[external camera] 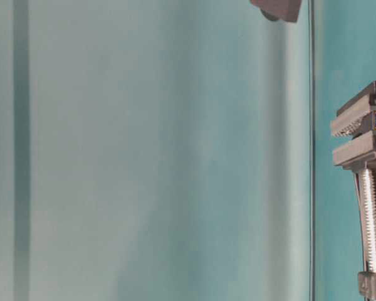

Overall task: Insert the USB cable into the fixed female connector.
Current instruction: 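Rotate the right gripper to point the USB plug toward the vise, then move the right gripper to align the plug with the vise-held socket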

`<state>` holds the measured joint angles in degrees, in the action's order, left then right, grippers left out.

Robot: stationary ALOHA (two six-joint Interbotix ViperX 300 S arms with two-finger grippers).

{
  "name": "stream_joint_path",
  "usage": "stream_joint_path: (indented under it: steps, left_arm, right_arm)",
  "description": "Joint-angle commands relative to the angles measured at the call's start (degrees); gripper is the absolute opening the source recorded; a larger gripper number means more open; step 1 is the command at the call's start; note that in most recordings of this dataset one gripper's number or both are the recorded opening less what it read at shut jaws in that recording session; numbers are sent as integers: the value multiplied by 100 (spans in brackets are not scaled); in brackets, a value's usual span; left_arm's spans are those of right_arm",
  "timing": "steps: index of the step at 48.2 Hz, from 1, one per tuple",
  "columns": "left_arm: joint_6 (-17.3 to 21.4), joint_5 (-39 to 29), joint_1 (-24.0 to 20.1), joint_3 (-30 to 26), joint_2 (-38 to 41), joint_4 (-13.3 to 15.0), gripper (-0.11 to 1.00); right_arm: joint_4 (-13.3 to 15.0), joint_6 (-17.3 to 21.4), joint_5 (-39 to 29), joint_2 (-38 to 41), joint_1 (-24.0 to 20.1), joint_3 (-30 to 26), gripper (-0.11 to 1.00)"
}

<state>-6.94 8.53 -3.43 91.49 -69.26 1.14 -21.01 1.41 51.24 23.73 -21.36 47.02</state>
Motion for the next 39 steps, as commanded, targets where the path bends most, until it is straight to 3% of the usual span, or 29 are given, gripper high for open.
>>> stream_joint_path:
  steps: [1,13,25,31,39]
  left_arm:
    - [-88,53,-9,-62,97,9,99]
    - [-88,53,-9,-62,97,9,99]
    - [-88,53,-9,-62,97,9,99]
    - [-88,53,-9,-62,97,0,99]
    - [-88,53,-9,-62,97,0,99]
  right_arm:
    - [-290,-88,18,-272,-35,-70,20]
    - [-1854,-650,-105,-554,-255,-62,20]
    - [-3832,-1854,-70,-668,-677,-264,20]
    - [-4781,-2347,299,-633,-800,-475,20]
    - [-5704,-2716,879,-290,-835,-888,20]
